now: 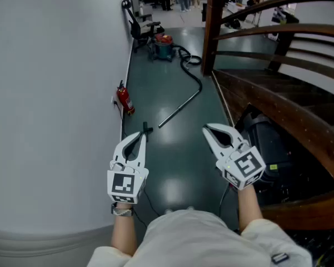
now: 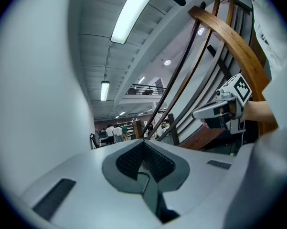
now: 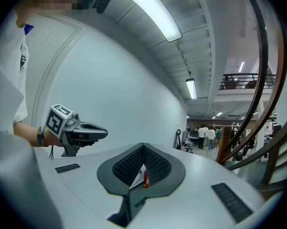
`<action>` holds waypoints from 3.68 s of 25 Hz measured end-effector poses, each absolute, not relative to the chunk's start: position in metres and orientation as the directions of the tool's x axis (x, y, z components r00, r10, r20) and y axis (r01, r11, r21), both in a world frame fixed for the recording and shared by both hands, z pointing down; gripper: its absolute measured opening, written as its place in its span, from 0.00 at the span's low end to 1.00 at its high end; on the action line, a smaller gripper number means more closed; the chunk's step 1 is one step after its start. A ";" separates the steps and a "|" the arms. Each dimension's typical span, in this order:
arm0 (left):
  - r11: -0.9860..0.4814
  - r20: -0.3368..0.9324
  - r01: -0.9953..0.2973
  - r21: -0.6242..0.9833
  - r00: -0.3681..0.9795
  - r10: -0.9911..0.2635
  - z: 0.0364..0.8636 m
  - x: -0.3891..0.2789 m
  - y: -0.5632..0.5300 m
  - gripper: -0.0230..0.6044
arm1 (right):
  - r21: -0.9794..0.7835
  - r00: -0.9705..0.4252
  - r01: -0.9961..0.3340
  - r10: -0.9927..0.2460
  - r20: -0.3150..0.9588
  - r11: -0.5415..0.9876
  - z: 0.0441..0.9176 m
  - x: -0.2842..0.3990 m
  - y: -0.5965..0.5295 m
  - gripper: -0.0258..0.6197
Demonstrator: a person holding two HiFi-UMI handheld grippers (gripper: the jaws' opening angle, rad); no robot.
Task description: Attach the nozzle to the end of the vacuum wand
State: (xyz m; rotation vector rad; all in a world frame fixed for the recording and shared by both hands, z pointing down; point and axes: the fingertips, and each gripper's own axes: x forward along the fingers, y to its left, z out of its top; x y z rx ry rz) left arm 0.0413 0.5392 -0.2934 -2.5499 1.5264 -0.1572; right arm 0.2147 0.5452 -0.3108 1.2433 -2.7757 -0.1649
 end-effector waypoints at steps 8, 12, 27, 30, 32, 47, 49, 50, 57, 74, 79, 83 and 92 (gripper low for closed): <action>-0.464 0.008 -0.862 -0.206 0.472 -0.881 -0.295 0.043 0.538 0.03 | 0.098 -0.683 -0.727 -0.731 0.008 0.680 -0.314 0.212 0.548 0.08; -0.465 0.012 -0.859 -0.213 0.473 -0.881 -0.296 0.045 0.539 0.03 | 0.056 -0.711 -0.702 -0.703 -0.005 0.710 -0.315 0.213 0.551 0.08; -0.469 0.034 -0.859 -0.205 0.473 -0.881 -0.289 0.070 0.543 0.03 | 0.036 -0.780 -0.626 -0.626 -0.013 0.779 -0.306 0.230 0.555 0.08; -0.466 0.037 -0.861 -0.202 0.469 -0.883 -0.287 0.078 0.543 0.03 | 0.023 -0.779 -0.626 -0.626 -0.017 0.779 -0.304 0.239 0.550 0.08; -0.463 0.036 -0.865 -0.194 0.465 -0.885 -0.286 0.083 0.543 0.03 | 0.019 -0.773 -0.634 -0.634 -0.015 0.773 -0.301 0.246 0.546 0.08; -0.444 0.043 -0.879 -0.175 0.444 -0.895 -0.272 0.103 0.516 0.03 | -0.025 -0.781 -0.624 -0.625 -0.018 0.781 -0.289 0.270 0.514 0.08; -0.440 0.045 -0.881 -0.174 0.439 -0.897 -0.266 0.100 0.502 0.03 | -0.030 -0.780 -0.625 -0.625 -0.015 0.780 -0.285 0.268 0.502 0.08; -0.438 0.047 -0.882 -0.175 0.437 -0.898 -0.263 0.098 0.494 0.03 | -0.037 -0.781 -0.623 -0.624 -0.017 0.781 -0.284 0.267 0.495 0.08; -0.425 0.037 -0.886 -0.184 0.426 -0.904 -0.259 0.073 0.414 0.03 | -0.053 -0.777 -0.627 -0.629 -0.026 0.777 -0.286 0.252 0.418 0.08; -0.451 0.087 -0.877 -0.168 0.442 -0.893 -0.252 0.024 0.233 0.03 | -0.058 -0.775 -0.631 -0.632 -0.012 0.774 -0.294 0.198 0.246 0.08; -0.464 0.095 -0.872 -0.159 0.454 -0.886 -0.248 0.018 0.202 0.03 | -0.060 -0.774 -0.632 -0.633 0.000 0.773 -0.292 0.189 0.216 0.08; -0.473 0.105 -0.866 -0.160 0.462 -0.881 -0.244 0.014 0.182 0.03 | -0.056 -0.768 -0.639 -0.640 0.003 0.767 -0.289 0.184 0.198 0.08; -0.480 0.127 -0.865 -0.150 0.464 -0.877 -0.231 -0.007 0.148 0.03 | -0.056 -0.772 -0.636 -0.635 0.031 0.770 -0.277 0.160 0.162 0.08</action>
